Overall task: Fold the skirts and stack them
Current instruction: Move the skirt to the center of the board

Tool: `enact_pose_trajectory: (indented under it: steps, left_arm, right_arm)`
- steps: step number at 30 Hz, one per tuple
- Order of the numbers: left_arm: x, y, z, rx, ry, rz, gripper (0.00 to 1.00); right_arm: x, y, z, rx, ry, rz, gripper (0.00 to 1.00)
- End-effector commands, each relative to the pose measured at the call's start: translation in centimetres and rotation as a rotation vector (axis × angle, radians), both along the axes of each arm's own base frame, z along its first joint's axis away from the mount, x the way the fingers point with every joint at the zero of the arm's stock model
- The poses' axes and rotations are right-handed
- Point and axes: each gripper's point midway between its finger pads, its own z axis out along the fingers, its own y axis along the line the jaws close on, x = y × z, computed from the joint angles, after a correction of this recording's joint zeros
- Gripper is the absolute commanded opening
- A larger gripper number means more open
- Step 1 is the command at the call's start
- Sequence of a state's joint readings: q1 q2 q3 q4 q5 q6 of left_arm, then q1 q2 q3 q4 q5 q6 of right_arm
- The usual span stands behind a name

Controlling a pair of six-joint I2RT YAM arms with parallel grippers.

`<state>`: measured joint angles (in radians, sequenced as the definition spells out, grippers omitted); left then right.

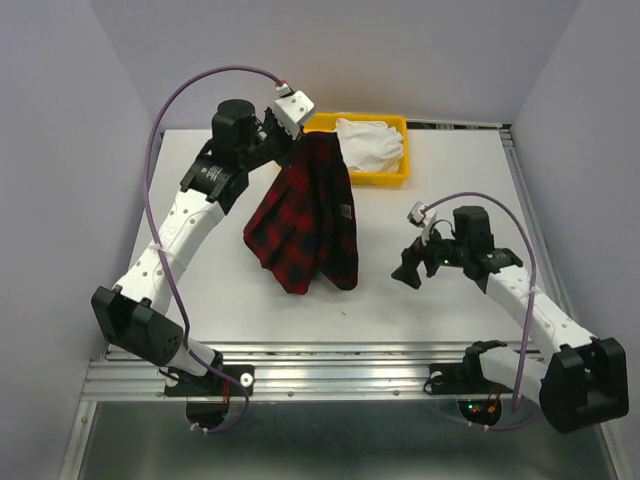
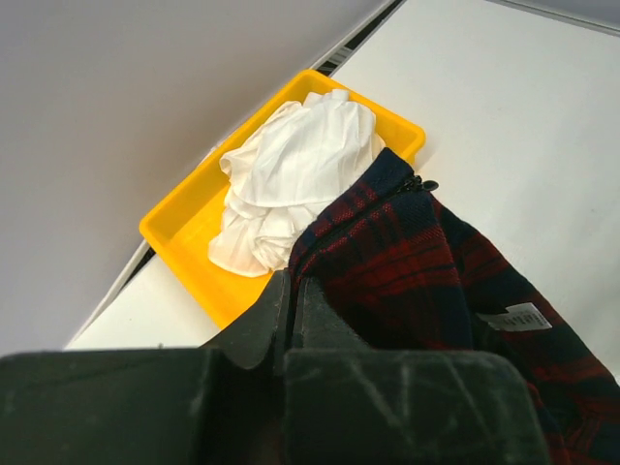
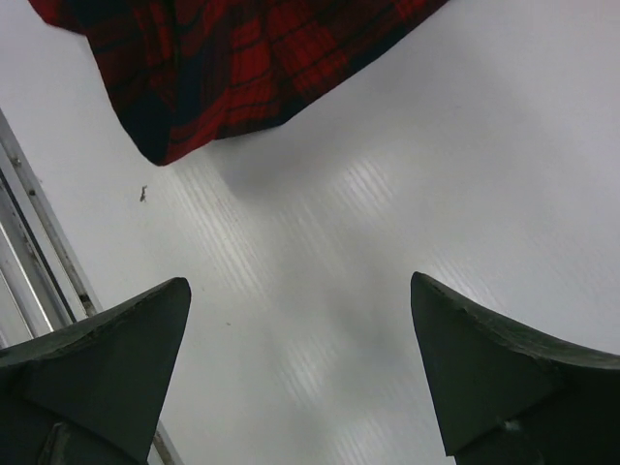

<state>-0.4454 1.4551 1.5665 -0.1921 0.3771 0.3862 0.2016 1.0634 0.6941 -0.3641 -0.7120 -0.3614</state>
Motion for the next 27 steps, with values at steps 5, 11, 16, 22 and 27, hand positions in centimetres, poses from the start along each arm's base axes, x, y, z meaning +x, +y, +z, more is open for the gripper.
enact_pose_trajectory:
  steps: [5,11,16,22,27]
  left_arm:
    - [0.4,0.0,5.1,-0.135,-0.038,-0.088,0.0]
    - [0.7,0.7,4.4,-0.162,-0.006,-0.075,0.0]
    - [1.1,1.8,3.4,-0.17,0.027,-0.047,0.0]
    - [1.8,4.1,3.1,-0.195,0.057,0.001,0.0]
    - [1.5,6.1,3.4,-0.212,0.05,0.03,0.0]
  right_arm:
    - [0.8,5.5,-3.1,-0.11,-0.192,0.216,1.0]
    - [0.0,10.5,-3.4,-0.07,-0.191,0.273,1.0]
    - [1.0,13.8,-2.6,-0.012,-0.268,0.236,1.0]
    - [2.5,15.1,-1.0,0.008,-0.283,0.199,0.69]
    - [4.4,15.4,0.1,-0.028,-0.309,0.161,0.04]
